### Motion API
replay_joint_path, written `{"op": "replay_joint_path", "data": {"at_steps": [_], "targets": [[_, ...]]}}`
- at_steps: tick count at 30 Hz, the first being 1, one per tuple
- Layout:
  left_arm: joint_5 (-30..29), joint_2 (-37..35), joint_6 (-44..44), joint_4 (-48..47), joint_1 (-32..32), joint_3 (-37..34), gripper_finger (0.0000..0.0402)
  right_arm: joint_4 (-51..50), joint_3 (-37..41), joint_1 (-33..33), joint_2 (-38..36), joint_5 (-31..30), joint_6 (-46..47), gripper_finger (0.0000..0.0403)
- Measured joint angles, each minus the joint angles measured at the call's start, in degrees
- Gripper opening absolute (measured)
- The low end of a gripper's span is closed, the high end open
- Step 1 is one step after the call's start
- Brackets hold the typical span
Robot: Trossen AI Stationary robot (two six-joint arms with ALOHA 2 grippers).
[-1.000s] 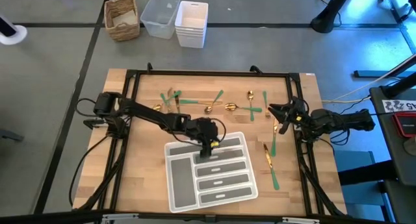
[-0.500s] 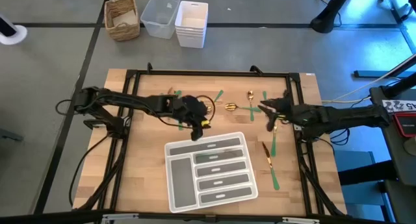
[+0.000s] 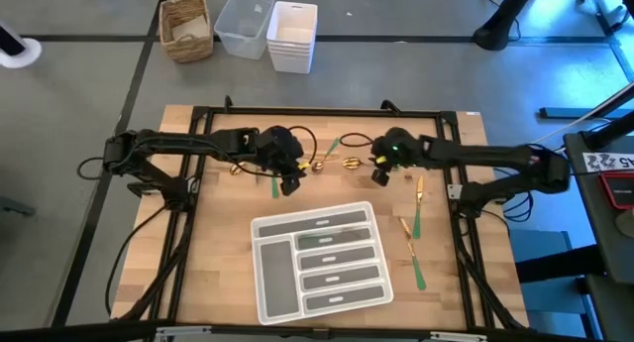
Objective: Sort silverware
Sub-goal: Put the green spoon into the white silverware tray
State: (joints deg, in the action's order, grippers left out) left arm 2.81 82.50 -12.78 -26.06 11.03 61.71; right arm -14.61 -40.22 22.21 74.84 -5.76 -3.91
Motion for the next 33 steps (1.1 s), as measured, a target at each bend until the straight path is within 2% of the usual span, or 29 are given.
{"op": "replay_joint_path", "data": {"at_steps": [7,16,20,24,28,33], "targets": [[0.0,0.0,0.2,0.0,1.2,-2.8,0.009,2.5,-0.4,3.1,10.6,6.9,-4.6,0.0098],[-0.1,0.0,1.2,0.4,1.5,-3.3,0.009,8.0,-0.4,3.0,15.5,5.1,-7.8,0.0098],[-0.1,0.0,1.4,1.1,1.5,-3.3,0.009,8.1,-0.4,3.0,16.4,4.9,-8.6,0.0098],[-0.1,0.0,1.4,1.5,1.5,-3.3,0.009,8.4,-0.4,3.0,17.7,2.2,-8.7,0.0098],[-0.1,0.0,1.4,1.5,1.5,-3.3,0.009,8.9,-0.5,3.0,19.0,2.7,-9.6,0.0098],[-0.1,0.1,1.4,1.5,1.5,-3.3,0.009,9.0,-0.6,3.0,19.8,3.0,-9.7,0.0062]]}}
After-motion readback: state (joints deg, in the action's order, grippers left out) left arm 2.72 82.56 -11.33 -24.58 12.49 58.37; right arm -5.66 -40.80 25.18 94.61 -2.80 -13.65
